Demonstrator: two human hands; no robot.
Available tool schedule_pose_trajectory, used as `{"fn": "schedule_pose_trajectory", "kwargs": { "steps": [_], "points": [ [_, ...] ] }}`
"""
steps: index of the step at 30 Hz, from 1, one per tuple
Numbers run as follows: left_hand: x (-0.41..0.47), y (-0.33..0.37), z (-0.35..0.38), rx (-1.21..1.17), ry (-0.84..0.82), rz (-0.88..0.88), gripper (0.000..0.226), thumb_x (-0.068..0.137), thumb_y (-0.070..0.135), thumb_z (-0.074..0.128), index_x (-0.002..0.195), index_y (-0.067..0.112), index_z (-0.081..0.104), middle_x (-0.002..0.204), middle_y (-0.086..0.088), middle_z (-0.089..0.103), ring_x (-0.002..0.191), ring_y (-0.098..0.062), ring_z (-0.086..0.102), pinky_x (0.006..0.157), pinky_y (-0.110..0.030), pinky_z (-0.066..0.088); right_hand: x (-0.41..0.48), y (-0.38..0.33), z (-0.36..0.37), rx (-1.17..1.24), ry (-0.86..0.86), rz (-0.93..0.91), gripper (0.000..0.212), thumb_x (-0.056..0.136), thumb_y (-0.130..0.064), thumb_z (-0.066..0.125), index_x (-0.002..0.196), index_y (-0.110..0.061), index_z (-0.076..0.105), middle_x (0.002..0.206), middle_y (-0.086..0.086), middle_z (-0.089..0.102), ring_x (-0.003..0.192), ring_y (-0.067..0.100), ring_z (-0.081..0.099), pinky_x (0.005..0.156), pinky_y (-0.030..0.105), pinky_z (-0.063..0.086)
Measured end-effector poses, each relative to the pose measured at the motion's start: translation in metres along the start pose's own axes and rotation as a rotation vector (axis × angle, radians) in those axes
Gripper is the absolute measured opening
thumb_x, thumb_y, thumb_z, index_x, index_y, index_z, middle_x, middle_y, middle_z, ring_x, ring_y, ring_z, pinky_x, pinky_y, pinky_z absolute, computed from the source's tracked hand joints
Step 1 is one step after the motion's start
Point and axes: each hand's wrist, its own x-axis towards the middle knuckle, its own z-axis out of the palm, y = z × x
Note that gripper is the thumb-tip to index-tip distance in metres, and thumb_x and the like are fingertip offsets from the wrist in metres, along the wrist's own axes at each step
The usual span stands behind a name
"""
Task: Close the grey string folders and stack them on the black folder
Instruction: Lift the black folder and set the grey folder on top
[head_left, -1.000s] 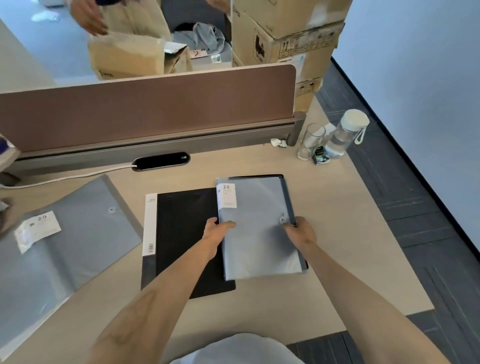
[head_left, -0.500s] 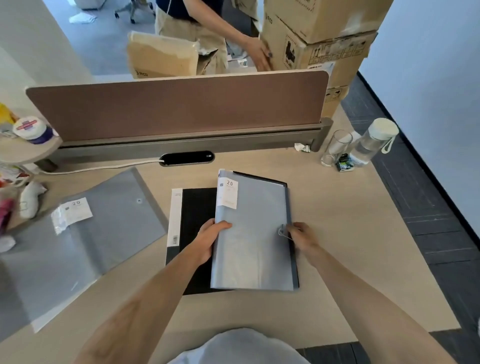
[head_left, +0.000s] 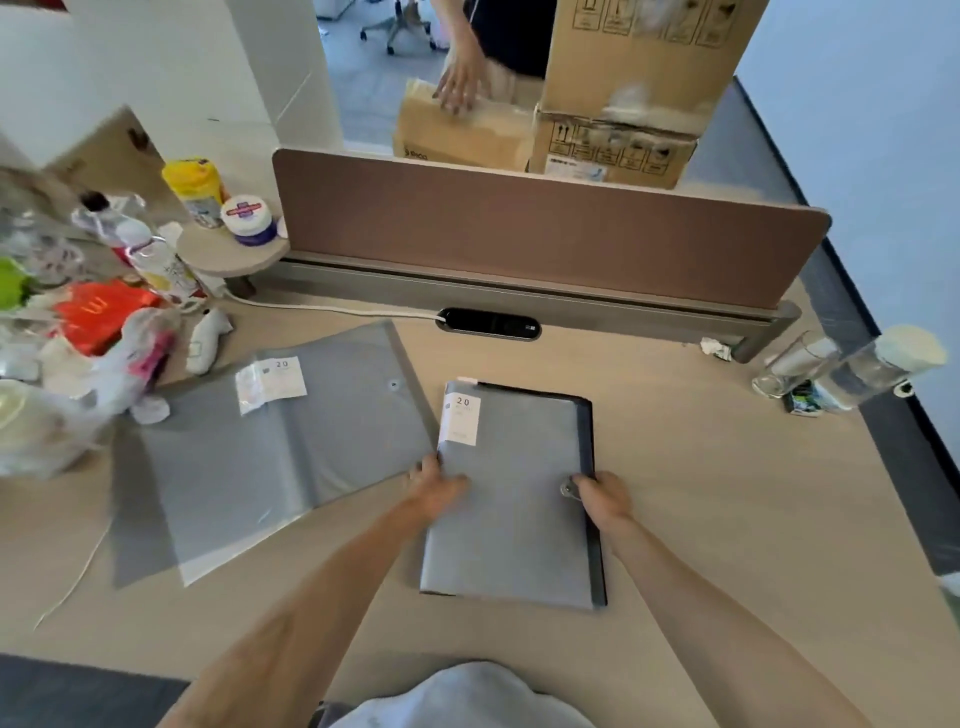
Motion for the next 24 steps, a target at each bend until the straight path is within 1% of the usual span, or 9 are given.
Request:
{"fn": "schedule_pose_trajectory", "kwargs": {
  "steps": [2, 5, 7, 11, 13, 15, 18, 20, 24],
  "points": [
    [0.001, -0.003, -0.005, 0.159, 0.03, 0.004, 0.075, 0.063, 0.041, 0.051, 0.131, 0.012, 0.042, 0.132, -0.012, 0.042, 0.128, -0.03, 0.037, 0.106, -0.036, 0.033, 0.002, 0.006, 0.006, -0.08, 0.015, 0.014, 0.021, 0.085, -0.023, 0.056, 0.096, -0.007, 0.066, 0.093, 0.008, 0.067, 0.092, 0.03, 0.061, 0.068, 0.029, 0.043],
    [0.003, -0.001, -0.01, 0.005, -0.045, 0.015, 0.046, 0.087, 0.018, 0.055, 0.129, 0.009, 0.041, 0.119, -0.01, 0.052, 0.105, -0.022, 0.052, 0.084, -0.029, 0.043, 0.017, 0.015, 0.012, -0.134, 0.034, 0.026, 0.027, 0.079, -0.025, 0.059, 0.1, -0.009, 0.065, 0.104, 0.011, 0.067, 0.096, 0.031, 0.062, 0.08, 0.035, 0.051],
    [0.009, -0.003, -0.011, -0.045, -0.076, 0.014, 0.037, 0.091, 0.008, 0.05, 0.127, 0.007, 0.04, 0.11, -0.008, 0.054, 0.094, -0.019, 0.052, 0.076, -0.027, 0.043, 0.014, 0.011, 0.011, -0.124, 0.037, 0.036, 0.027, 0.078, -0.022, 0.059, 0.101, -0.008, 0.063, 0.104, 0.011, 0.066, 0.096, 0.029, 0.062, 0.079, 0.034, 0.052],
    [0.022, -0.005, -0.013, -0.069, -0.09, 0.004, 0.038, 0.085, 0.005, 0.05, 0.122, 0.01, 0.046, 0.103, -0.008, 0.057, 0.092, -0.023, 0.057, 0.079, -0.033, 0.05, -0.005, -0.005, 0.007, -0.034, 0.008, 0.042, 0.013, 0.076, -0.012, 0.06, 0.088, -0.01, 0.057, 0.093, 0.007, 0.062, 0.081, 0.022, 0.057, 0.057, 0.029, 0.04],
    [0.049, -0.019, -0.01, -0.02, -0.095, 0.02, 0.043, 0.071, 0.016, 0.053, 0.114, 0.015, 0.055, 0.105, -0.011, 0.064, 0.09, -0.025, 0.062, 0.08, -0.037, 0.053, -0.009, -0.009, 0.004, 0.002, 0.015, 0.03, 0.004, 0.078, -0.01, 0.058, 0.078, -0.013, 0.055, 0.089, 0.007, 0.062, 0.078, 0.021, 0.056, 0.055, 0.028, 0.039],
    [0.076, -0.033, -0.005, 0.019, -0.096, 0.014, 0.052, 0.061, 0.022, 0.051, 0.112, 0.017, 0.059, 0.107, -0.014, 0.068, 0.094, -0.029, 0.066, 0.08, -0.04, 0.055, -0.011, -0.012, 0.001, 0.024, 0.033, 0.022, 0.015, 0.08, -0.007, 0.056, 0.068, -0.016, 0.051, 0.085, 0.008, 0.063, 0.08, 0.025, 0.058, 0.059, 0.029, 0.041],
    [0.055, -0.009, -0.006, 0.05, -0.087, 0.04, 0.047, 0.068, 0.016, 0.054, 0.115, 0.011, 0.06, 0.108, -0.015, 0.067, 0.093, -0.029, 0.065, 0.076, -0.037, 0.053, -0.007, -0.014, -0.007, 0.056, 0.068, 0.051, 0.027, 0.083, -0.004, 0.057, 0.063, -0.019, 0.045, 0.072, 0.002, 0.059, 0.081, 0.025, 0.055, 0.073, 0.03, 0.042],
    [0.045, 0.003, 0.0, 0.045, -0.113, 0.042, 0.037, 0.079, 0.007, 0.055, 0.116, 0.008, 0.058, 0.108, -0.016, 0.065, 0.088, -0.023, 0.06, 0.078, -0.035, 0.05, 0.001, -0.012, -0.015, 0.073, 0.081, 0.067, 0.019, 0.083, -0.004, 0.057, 0.066, -0.011, 0.052, 0.066, -0.001, 0.057, 0.078, 0.025, 0.056, 0.076, 0.032, 0.043],
    [0.04, 0.023, 0.024, 0.022, -0.113, 0.064, 0.035, 0.083, 0.005, 0.057, 0.118, 0.007, 0.053, 0.104, -0.015, 0.063, 0.086, -0.021, 0.055, 0.076, -0.033, 0.048, 0.017, -0.005, -0.038, 0.093, 0.12, 0.088, 0.017, 0.084, -0.007, 0.057, 0.067, -0.008, 0.056, 0.062, -0.001, 0.056, 0.068, 0.021, 0.055, 0.08, 0.034, 0.045]
  ]
}}
